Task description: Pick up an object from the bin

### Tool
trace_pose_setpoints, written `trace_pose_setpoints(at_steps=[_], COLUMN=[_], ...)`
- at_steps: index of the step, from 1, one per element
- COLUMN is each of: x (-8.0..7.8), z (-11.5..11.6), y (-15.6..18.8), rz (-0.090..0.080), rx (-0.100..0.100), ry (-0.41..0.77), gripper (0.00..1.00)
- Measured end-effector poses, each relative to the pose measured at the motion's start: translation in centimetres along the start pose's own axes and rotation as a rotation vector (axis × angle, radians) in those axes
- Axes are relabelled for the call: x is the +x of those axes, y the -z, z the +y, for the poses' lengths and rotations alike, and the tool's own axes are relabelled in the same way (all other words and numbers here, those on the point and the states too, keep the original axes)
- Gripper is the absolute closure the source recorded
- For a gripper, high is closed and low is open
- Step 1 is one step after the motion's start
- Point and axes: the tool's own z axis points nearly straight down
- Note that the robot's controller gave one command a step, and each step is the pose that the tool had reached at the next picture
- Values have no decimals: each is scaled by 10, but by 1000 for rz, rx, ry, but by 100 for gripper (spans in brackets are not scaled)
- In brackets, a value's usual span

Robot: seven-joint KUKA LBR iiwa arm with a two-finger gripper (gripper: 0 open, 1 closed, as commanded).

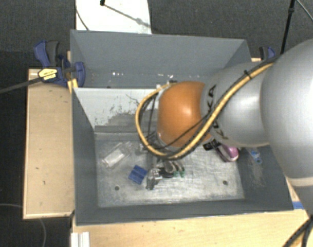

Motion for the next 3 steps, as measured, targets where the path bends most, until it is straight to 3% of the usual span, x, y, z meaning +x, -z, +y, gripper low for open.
trace_pose_setpoints(at_steps=[1, 2, 3], x=[-3, -5, -2], z=[12, 12, 21], y=[-36, -32, 171], rz=[4, -3, -5], rx=[-2, -3, -2], ry=[-2, -7, 189], gripper=[0, 100, 100])
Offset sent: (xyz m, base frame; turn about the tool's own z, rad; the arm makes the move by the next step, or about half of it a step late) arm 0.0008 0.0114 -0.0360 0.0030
